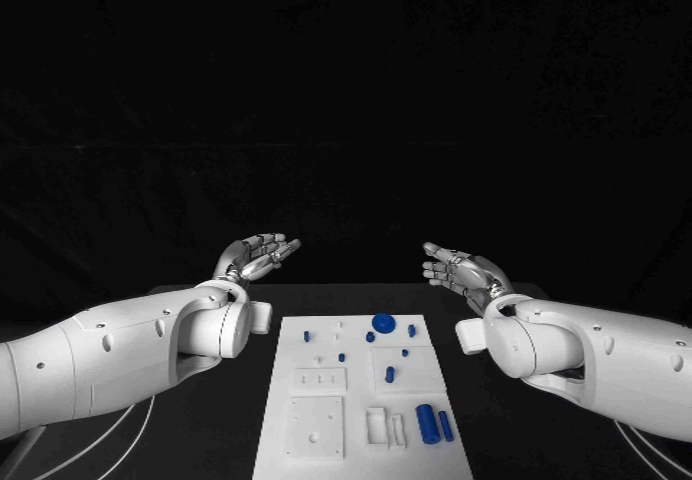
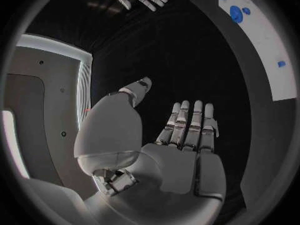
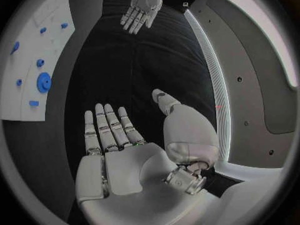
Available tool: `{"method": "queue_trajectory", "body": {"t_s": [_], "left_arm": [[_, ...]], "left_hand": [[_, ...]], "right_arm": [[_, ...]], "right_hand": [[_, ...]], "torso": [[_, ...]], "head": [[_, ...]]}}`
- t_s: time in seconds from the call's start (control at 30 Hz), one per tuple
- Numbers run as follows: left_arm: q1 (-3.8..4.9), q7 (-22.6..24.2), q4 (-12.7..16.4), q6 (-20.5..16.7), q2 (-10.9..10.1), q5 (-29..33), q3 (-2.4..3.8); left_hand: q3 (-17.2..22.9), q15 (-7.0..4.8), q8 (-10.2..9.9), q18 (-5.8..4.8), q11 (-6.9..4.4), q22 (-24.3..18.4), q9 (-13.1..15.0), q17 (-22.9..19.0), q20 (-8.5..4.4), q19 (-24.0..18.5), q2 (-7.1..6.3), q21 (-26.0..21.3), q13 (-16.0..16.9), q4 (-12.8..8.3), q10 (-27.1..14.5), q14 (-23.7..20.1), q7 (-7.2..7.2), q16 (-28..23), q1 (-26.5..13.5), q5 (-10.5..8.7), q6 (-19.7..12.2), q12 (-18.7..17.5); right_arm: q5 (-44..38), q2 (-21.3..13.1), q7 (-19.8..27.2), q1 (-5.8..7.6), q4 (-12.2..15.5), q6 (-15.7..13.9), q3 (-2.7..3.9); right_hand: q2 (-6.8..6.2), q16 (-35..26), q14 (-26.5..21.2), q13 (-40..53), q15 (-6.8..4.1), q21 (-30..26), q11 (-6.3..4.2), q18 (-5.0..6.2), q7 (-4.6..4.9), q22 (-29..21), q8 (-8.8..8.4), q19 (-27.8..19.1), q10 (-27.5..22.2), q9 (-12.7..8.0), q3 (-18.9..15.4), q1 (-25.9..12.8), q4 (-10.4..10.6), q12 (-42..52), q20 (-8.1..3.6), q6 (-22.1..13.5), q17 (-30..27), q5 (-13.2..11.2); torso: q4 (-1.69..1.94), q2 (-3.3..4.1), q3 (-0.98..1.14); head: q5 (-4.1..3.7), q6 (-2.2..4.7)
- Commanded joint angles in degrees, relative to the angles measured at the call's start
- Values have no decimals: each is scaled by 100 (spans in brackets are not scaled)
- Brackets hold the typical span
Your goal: Assemble the parts on the task board
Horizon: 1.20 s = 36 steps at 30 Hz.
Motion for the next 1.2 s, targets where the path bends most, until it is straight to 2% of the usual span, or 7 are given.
{"method": "queue_trajectory", "body": {"t_s": [0.03, 0.37, 0.57, 0.8, 0.83, 1.0, 1.2], "left_arm": [[25, -272, -18, 370, 21, -15, -12], [24, -260, 20, 560, -21, 4, -13], [24, -132, 19, 836, -37, 6, -13], [25, -188, 121, 1074, -128, -168, -14], [25, -155, 146, 1169, -153, -176, -14], [26, 150, 282, 1536, -248, -266, -12], [29, 209, 549, 1691, -398, -428, -7]], "left_hand": [[117, 31, 84, -45, 24, 261, 104, 77, 20, 94, -49, 86, 20, 26, 158, 134, 14, 91, 253, 47, 122, 50], [110, 46, 92, -45, 40, 261, 110, 92, 18, 88, -29, 111, 25, 42, 191, 150, 51, 105, 265, 45, 130, 62], [-14, 102, 305, 24, 301, 236, 178, 234, -172, 512, 250, 362, 132, -76, 829, 769, 400, 415, 423, 40, 606, 324], [-156, 91, 419, 208, 377, 156, 160, 290, -332, 1160, 456, 547, 190, -409, 1353, 1427, 489, 637, 623, 95, 1046, 501], [-148, 39, 456, 254, 370, 172, 168, 337, -369, 1307, 489, 620, 220, -467, 1501, 1632, 488, 747, 683, 103, 1134, 574], [-281, -472, 454, 498, 168, 133, 22, 600, -690, 2443, 798, 1052, 274, -1067, 2310, 2888, 383, 1249, 775, 159, 1650, 799], [-214, -547, 304, 409, 131, 64, -166, 698, -833, 2650, 957, 1067, 166, -1488, 2523, 3132, 361, 1173, 553, 168, 1838, 682]], "right_arm": [[-40, -21, -674, 110, -54, 1005, -80], [-1204, -17, -863, 241, -388, 1378, -189], [-2580, 127, -812, 241, -731, 1540, -187], [-4416, 383, -728, 241, -1109, 1421, -180], [-4734, 429, -728, 242, -1153, 1384, -176], [-6096, 609, -786, 242, -1313, 1588, -118], [-7510, 888, -932, 243, -1462, 1614, -53]], "right_hand": [[5, 82, 146, 21, 43, 47, 43, 114, 389, 291, 82, 94, 160, 79, 89, 238, -22, 42, 37, 112, 77, 47], [67, 154, 221, 23, 100, 60, 101, 134, 444, 544, 147, 205, 281, 83, 70, 594, -388, 49, 43, 180, 116, 27], [68, 440, 785, 103, 270, 151, 204, 274, 574, 565, 402, 599, 968, 141, 432, 1182, -1012, 279, 13, 745, 220, 132], [36, 681, 1325, 154, 105, 237, 25, 453, 513, 510, 574, 1093, 1542, 157, 828, 1363, -1259, 470, -7, 1261, 297, 61], [24, 1131, 2095, 278, -234, 528, -196, 681, 385, 553, 794, 1763, 2080, 242, 1055, 1562, -1359, 745, -90, 1685, 504, -149], [-95, 1637, 3327, 338, -825, 812, -456, 1156, 190, 281, 831, 3190, 2755, 167, 1574, 1532, -1578, 841, -116, 2257, 836, -459], [-171, 2482, 4670, 355, -1282, 1439, -694, 1194, 66, 317, 766, 4847, 3201, 71, 1556, 1658, -1670, 765, -686, 2635, 1448, -366]], "torso": [[-1, 0, 0], [-12, -2, -9], [-12, -3, -7], [-22, 7, -13], [-24, 8, -15], [-17, 41, -18], [25, 123, -24]], "head": [[-1, -1], [83, -85], [100, -100], [126, -110], [129, -121], [127, -123], [105, -111]]}}
